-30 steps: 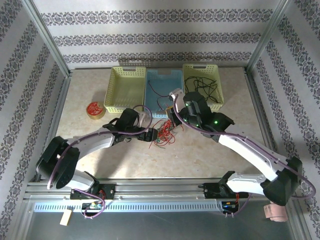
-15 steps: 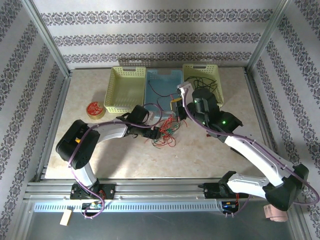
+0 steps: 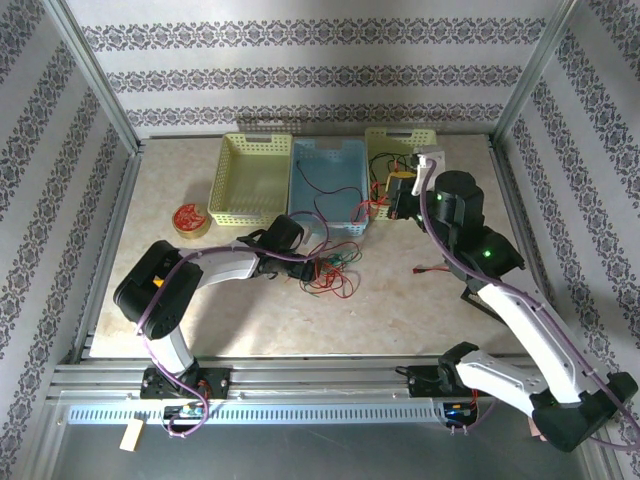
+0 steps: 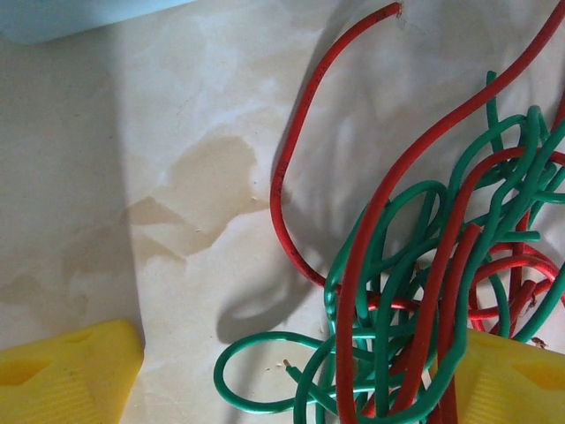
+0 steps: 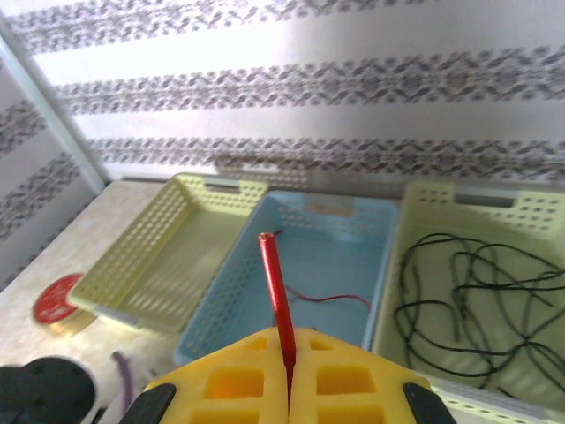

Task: Untangle the cables

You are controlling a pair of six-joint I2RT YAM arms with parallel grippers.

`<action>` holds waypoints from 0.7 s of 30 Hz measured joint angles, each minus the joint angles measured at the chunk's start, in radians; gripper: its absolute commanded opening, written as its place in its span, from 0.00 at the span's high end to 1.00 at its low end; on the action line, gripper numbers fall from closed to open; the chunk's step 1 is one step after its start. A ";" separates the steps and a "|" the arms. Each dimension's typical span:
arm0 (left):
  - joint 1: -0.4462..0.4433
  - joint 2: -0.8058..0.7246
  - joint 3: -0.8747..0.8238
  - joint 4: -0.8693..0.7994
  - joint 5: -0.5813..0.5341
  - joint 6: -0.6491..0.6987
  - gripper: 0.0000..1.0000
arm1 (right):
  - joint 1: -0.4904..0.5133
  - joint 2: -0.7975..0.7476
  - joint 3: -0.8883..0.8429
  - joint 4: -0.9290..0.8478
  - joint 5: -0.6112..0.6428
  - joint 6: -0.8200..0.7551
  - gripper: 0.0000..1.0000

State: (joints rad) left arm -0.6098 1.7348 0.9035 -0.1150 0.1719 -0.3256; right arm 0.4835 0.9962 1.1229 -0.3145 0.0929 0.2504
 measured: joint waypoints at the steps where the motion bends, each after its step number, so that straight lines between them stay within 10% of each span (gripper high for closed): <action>1: 0.000 -0.002 -0.003 0.003 0.000 -0.003 0.14 | -0.007 -0.003 0.000 -0.002 0.012 -0.003 1.00; 21: 0.003 -0.097 -0.093 -0.004 -0.038 -0.042 0.13 | -0.003 0.626 0.231 0.104 -0.030 0.026 0.97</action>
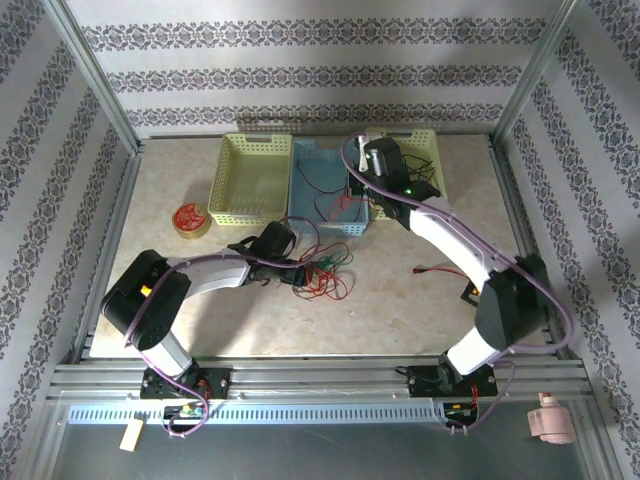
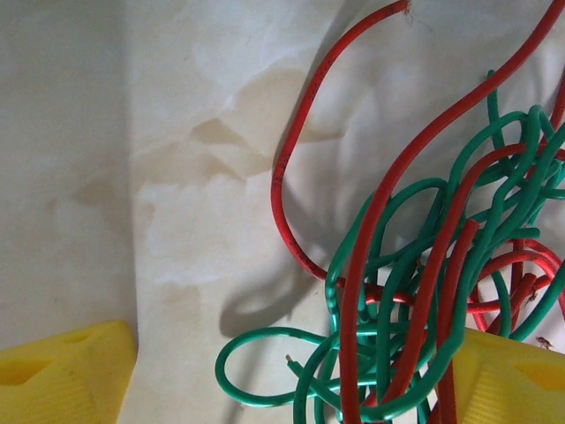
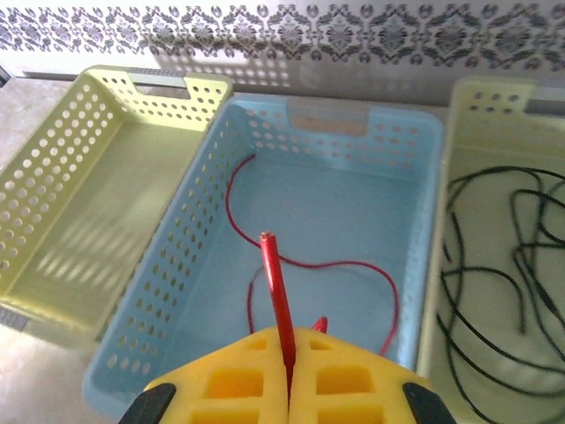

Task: Untangle the cables

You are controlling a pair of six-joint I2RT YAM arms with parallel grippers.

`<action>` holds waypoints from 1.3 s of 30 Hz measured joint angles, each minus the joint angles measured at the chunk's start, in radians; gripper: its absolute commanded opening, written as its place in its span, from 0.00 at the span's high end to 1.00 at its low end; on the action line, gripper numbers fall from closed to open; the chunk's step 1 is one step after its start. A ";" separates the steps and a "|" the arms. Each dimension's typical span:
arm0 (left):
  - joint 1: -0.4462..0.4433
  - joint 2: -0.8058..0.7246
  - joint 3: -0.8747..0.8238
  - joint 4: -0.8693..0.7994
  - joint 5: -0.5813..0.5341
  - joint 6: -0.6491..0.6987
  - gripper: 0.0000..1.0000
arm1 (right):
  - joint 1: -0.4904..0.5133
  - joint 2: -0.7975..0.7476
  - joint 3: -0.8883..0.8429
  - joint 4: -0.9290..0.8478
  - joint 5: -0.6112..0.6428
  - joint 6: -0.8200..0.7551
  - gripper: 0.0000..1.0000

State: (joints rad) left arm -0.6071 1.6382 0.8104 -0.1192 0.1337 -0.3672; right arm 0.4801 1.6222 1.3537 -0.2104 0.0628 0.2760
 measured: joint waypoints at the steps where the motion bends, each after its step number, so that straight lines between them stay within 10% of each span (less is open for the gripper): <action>1: 0.000 -0.005 -0.004 -0.003 -0.003 -0.003 0.13 | 0.000 0.040 0.030 0.013 -0.005 0.007 0.90; 6: 0.000 -0.020 -0.013 -0.021 -0.012 -0.009 0.13 | 0.000 0.163 0.113 0.050 -0.020 0.033 0.60; 22: 0.000 -0.027 -0.019 -0.030 -0.015 -0.014 0.13 | 0.272 -0.311 -0.472 0.023 -0.221 -0.054 0.57; 39: 0.014 0.006 0.032 -0.088 0.014 -0.014 0.12 | 0.425 -0.090 -0.506 -0.025 -0.288 -0.218 0.59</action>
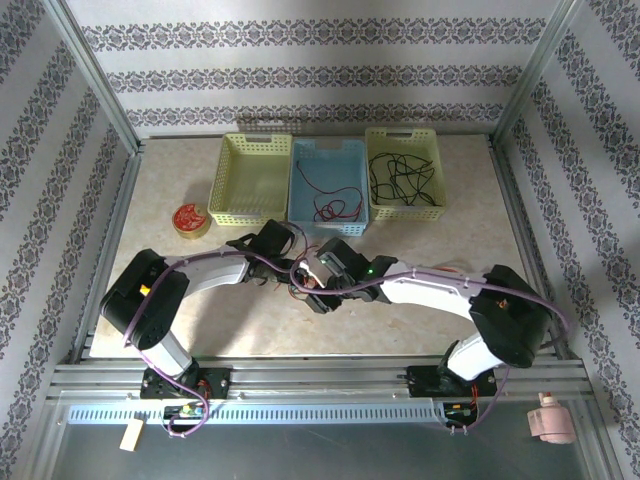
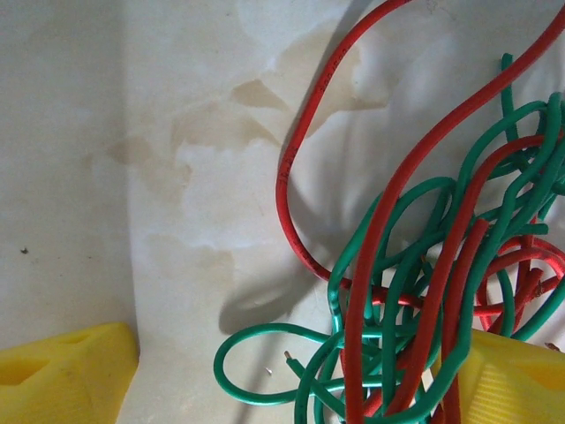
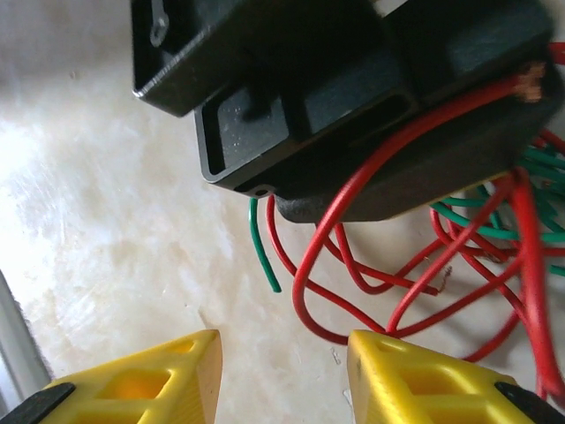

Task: Untangle the cables

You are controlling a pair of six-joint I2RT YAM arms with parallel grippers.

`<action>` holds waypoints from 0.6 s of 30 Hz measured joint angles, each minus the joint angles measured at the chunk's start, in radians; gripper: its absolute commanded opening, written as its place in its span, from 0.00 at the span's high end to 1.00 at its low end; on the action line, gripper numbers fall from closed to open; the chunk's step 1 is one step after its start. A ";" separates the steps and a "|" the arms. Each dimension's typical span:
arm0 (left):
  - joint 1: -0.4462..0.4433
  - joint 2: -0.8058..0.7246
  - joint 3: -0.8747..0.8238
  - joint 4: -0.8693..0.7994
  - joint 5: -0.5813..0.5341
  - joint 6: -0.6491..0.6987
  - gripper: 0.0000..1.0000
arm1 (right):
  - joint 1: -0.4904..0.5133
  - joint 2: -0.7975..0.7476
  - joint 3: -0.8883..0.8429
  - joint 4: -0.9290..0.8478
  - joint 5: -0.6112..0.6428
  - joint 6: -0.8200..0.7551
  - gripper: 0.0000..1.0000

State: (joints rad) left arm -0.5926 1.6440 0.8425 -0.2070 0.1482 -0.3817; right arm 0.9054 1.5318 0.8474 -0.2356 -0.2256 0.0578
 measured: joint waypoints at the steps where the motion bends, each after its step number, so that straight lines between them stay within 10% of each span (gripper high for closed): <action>1: 0.000 0.000 0.001 -0.003 0.001 0.000 0.12 | 0.000 0.016 0.006 0.000 -0.002 -0.009 0.60; 12: 0.006 0.001 0.006 -0.010 0.014 -0.001 0.12 | -0.017 0.108 0.069 0.000 0.000 -0.039 1.00; 18: 0.006 0.001 0.006 -0.010 0.014 0.000 0.12 | -0.077 0.001 0.052 -0.023 0.005 -0.025 1.00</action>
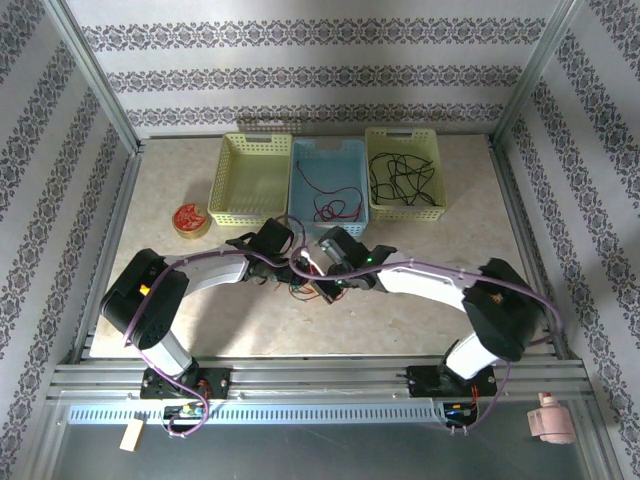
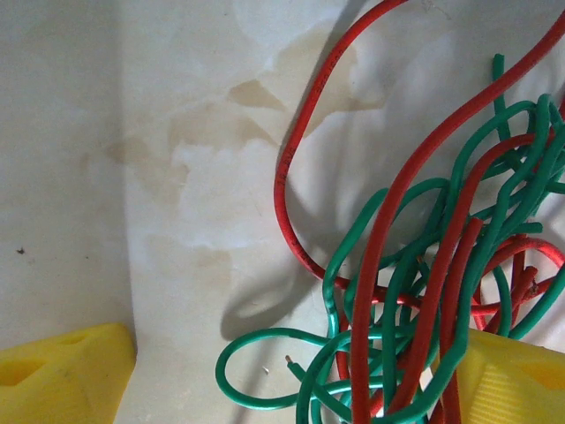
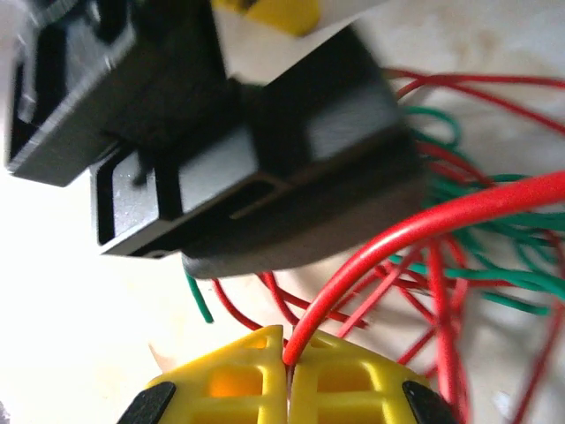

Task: Untangle the cables

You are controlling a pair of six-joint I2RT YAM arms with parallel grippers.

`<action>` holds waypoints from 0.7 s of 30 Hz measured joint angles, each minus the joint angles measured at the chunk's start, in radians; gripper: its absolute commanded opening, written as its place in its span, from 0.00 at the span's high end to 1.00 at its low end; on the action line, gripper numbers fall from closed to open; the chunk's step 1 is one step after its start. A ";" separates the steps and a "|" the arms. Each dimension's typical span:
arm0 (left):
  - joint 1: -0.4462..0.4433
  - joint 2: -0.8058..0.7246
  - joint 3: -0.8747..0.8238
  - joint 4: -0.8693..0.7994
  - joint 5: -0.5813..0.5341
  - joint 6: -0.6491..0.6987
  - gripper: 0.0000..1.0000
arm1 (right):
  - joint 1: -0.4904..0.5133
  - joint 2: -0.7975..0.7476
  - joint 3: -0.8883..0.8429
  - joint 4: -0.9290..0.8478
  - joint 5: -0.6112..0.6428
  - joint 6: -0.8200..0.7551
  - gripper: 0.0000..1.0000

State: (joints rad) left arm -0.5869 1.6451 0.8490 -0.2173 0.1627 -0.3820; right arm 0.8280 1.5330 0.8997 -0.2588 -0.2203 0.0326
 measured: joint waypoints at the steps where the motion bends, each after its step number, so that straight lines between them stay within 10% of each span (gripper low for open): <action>1: 0.000 0.000 0.000 0.000 0.000 0.000 0.12 | -0.018 -0.044 -0.008 -0.003 0.007 0.010 1.00; 21: 0.000 0.000 -0.011 0.015 -0.007 0.010 0.11 | -0.152 -0.419 0.217 0.000 0.354 0.032 1.00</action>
State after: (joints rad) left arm -0.5873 1.6451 0.8379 -0.2024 0.1558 -0.3721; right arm 0.6762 1.1137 1.1172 -0.2588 0.1333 0.0643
